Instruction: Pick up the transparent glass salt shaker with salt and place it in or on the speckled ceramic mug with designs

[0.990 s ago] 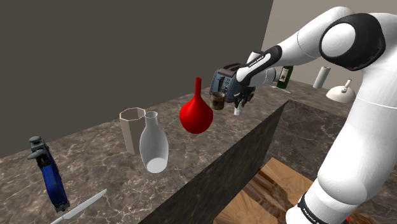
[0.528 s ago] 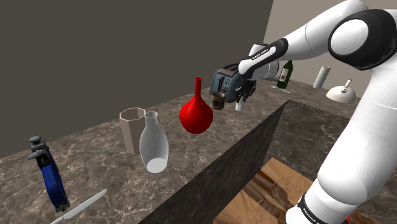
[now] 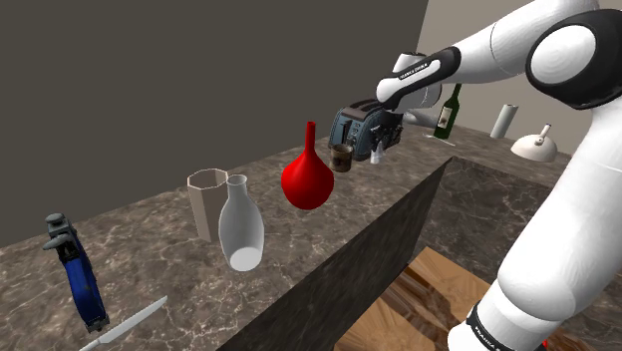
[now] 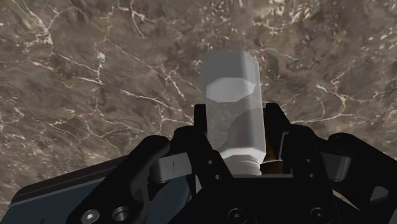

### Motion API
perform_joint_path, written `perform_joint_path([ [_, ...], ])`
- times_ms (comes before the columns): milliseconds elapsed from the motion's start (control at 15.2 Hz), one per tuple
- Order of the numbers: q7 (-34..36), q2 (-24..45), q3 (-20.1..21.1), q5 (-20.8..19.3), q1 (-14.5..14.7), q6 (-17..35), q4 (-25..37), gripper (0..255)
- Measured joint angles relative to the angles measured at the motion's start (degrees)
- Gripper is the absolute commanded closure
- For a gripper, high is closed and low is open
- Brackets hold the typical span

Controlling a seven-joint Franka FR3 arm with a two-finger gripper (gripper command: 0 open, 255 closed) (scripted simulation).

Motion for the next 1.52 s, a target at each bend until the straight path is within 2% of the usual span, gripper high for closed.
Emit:
perform_joint_path([
  [924, 1.0, -2.2, 0.2, -1.0, 0.3, -10.4, 8.3, 255],
  [1254, 1.4, 7.5, 0.9, 1.7, 0.6, -14.0, 21.1, 255],
  [1518, 2.1, 17.9, 1.8, 4.0, 0.0, -18.4, 35.7, 255],
])
